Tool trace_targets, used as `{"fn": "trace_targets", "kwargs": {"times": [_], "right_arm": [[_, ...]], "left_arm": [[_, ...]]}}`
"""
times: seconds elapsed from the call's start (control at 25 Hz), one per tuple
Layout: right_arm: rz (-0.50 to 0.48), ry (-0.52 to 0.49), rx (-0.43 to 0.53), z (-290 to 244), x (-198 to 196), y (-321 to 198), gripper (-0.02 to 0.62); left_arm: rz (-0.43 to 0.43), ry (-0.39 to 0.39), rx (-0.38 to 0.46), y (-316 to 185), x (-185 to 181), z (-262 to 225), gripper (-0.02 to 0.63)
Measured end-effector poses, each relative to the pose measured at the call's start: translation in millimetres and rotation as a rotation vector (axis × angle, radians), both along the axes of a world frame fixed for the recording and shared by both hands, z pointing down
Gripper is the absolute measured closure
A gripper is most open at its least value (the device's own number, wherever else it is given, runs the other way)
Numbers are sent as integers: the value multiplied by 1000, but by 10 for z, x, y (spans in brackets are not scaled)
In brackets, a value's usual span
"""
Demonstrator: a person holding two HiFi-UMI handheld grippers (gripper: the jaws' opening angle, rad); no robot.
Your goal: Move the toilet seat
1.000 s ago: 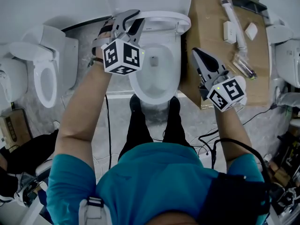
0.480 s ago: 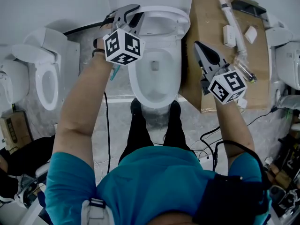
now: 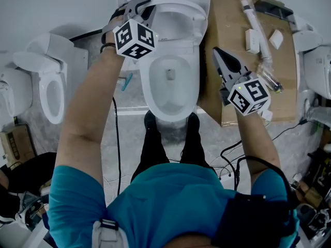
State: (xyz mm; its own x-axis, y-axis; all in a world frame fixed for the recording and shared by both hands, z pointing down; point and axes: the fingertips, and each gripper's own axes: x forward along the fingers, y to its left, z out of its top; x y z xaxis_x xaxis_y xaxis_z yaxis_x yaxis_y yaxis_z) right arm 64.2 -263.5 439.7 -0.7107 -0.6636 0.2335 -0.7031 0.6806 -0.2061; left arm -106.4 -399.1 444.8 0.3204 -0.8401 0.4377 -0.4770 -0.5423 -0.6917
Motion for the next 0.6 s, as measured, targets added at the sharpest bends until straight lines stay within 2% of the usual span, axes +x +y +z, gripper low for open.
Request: {"fn": "trace_targets", "kwargs": {"times": [0.6], "right_arm": [[17,44,8,126,86,-349,597]], "left_arm": [[-44,15,-28,-465,-42,67,537]]}}
